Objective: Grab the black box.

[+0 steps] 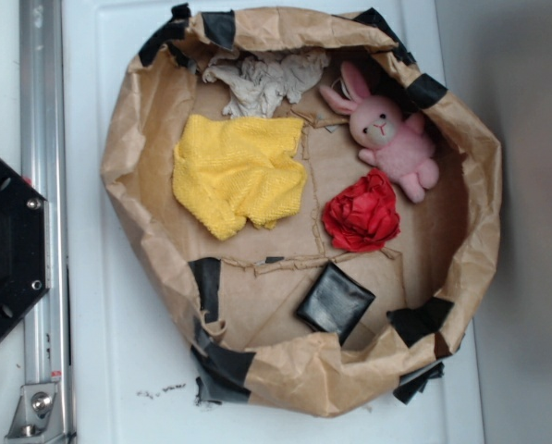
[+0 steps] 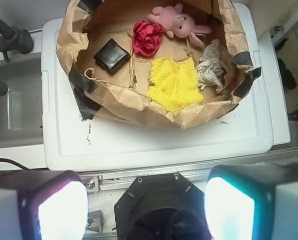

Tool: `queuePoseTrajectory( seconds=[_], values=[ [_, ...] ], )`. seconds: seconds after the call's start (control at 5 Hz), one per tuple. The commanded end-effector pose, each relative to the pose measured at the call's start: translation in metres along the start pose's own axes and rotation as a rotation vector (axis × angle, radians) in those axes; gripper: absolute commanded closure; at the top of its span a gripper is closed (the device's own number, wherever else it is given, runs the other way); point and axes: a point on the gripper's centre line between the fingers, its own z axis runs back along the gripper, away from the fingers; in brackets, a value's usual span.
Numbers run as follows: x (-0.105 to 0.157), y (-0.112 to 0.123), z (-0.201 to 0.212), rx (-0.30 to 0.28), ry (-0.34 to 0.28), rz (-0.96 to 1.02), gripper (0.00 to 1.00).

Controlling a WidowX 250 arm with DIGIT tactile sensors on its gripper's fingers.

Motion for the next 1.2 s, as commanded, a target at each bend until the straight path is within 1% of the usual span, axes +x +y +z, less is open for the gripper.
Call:
queuePoseTrajectory(
  seconds=[0.0, 0.2, 0.4, 0.6, 0.8, 1.0],
  values=[
    [0.000, 0.000, 0.000, 0.000, 0.000, 0.000, 0.00],
    [0.041, 0.015, -0.048, 0.024, 0.050, 0.216, 0.00],
    [0.074, 0.031, -0.085, 0.090, 0.055, 0.374, 0.00],
    [0.089, 0.044, -0.117, 0.088, -0.025, 0.469, 0.00],
    [0.098, 0.038, -0.145, -0.078, -0.024, 0.470, 0.00],
    [0.114, 0.020, -0.167, -0.109, -0.004, 0.476, 0.00]
  ],
)
